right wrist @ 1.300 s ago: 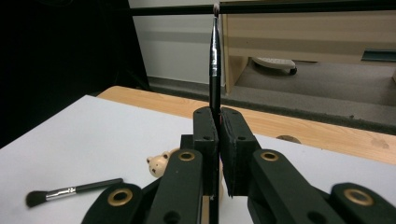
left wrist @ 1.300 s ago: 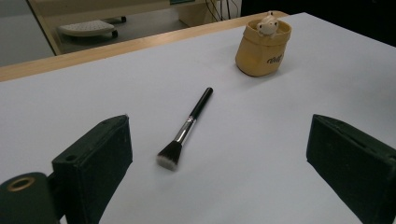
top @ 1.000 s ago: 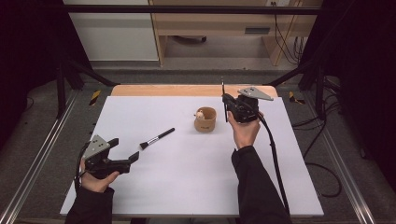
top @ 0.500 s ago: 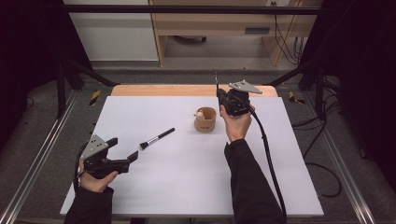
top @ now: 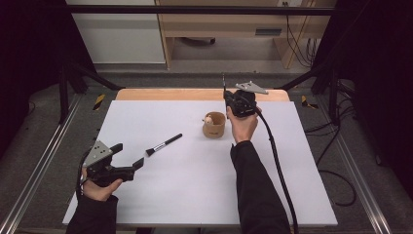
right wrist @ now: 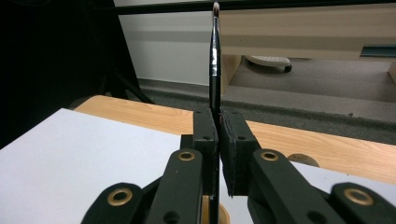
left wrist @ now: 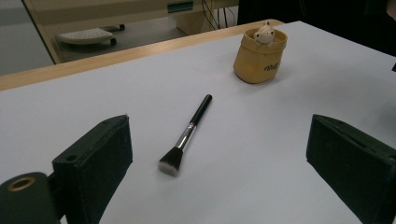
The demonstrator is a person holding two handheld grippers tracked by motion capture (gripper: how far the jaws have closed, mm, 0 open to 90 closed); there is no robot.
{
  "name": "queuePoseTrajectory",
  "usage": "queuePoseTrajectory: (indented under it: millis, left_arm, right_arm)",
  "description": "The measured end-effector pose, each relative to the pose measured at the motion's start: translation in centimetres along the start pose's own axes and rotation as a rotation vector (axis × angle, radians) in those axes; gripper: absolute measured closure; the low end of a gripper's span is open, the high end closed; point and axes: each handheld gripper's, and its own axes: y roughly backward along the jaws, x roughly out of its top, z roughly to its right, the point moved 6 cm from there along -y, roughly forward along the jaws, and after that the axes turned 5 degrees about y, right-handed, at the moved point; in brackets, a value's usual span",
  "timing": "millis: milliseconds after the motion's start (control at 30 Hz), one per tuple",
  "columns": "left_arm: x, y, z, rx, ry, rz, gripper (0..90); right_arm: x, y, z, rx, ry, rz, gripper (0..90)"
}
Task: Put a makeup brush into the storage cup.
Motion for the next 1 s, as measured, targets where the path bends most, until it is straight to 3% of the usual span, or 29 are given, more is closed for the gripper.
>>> queuePoseTrajectory:
  millis: [600, 1000]
  left_arm:
    - [0.0, 0.1, -0.1, 0.002, 0.003, 0.002, 6.6]
    - [0.0, 0.0, 0.1, 0.000, -0.002, -0.002, 6.6]
  right_arm:
    - [-1.4, -2.8, -0.4, 0.012, -0.013, 0.001, 85.8]
    - [-2.5, -3.9, -0.5, 0.016, -0.015, -0.030, 85.8]
